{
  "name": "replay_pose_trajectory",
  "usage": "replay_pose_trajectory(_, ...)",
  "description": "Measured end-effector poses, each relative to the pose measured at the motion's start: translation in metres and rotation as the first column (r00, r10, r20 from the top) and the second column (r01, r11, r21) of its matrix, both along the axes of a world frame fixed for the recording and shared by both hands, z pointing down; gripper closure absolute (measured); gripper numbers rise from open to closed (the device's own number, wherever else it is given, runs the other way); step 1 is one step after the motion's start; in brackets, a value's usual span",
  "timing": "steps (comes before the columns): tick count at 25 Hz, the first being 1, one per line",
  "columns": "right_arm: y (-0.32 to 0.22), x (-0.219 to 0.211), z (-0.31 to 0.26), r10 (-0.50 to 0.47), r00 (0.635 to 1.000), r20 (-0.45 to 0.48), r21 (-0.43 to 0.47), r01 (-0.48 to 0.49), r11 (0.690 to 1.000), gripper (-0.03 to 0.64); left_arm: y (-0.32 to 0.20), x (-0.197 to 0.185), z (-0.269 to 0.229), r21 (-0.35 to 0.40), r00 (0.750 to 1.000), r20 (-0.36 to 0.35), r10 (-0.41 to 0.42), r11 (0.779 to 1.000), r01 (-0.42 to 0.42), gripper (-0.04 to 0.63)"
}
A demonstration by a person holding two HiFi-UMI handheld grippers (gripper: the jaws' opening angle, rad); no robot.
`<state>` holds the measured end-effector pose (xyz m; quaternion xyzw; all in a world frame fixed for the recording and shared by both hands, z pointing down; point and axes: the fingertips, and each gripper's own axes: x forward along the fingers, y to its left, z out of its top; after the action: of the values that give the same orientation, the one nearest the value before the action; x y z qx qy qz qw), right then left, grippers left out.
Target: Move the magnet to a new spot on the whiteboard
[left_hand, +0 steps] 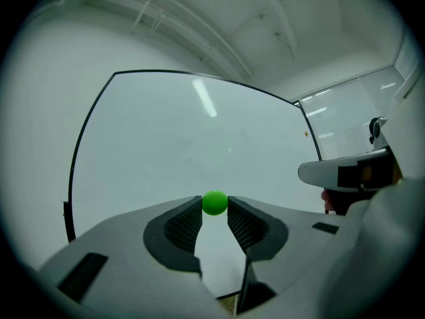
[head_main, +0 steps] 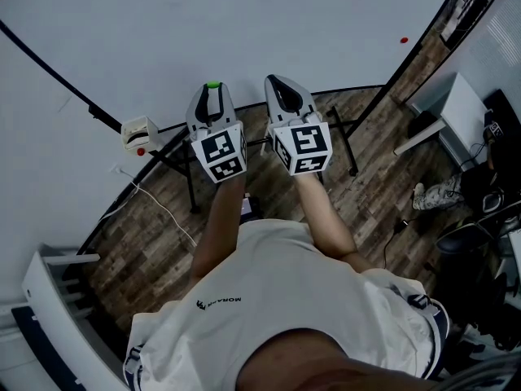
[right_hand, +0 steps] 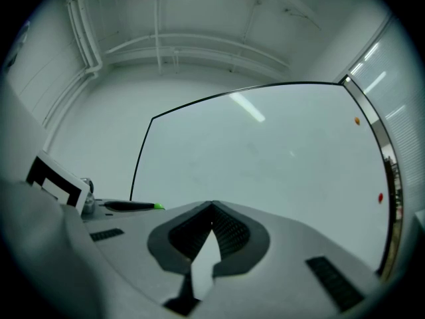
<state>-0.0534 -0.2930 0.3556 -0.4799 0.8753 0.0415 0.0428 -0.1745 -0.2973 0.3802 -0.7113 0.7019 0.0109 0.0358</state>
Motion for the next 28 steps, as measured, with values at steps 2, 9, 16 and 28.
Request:
replay_pose_trajectory(2,-0.001,0.0,-0.001,0.002,1.0,-0.001,0.002,-0.002,1.0,0.603,-0.003,-0.003,0.002,-0.007,1.0,0.0,-0.005,1.0,0.005,0.474)
replay_pose_trajectory(9,-0.003,-0.003,0.003,0.001,1.0,-0.012,-0.002,-0.001,1.0,0.603,-0.017,-0.013,0.014,-0.035,1.0,-0.02,-0.024,0.999,0.023,0.474)
replay_pose_trajectory(16,-0.003,-0.001,0.003,0.005,1.0,-0.014,0.001,-0.005,1.0,0.603,-0.03,-0.018,0.022,-0.056,0.999,-0.023,-0.037,0.998,0.036,0.474)
replay_pose_trajectory(28,-0.007,0.002,0.002,0.013,1.0,-0.02,0.001,-0.012,1.0,0.603,-0.05,-0.027,0.036,-0.087,0.998,-0.027,-0.059,0.995,0.057,0.474)
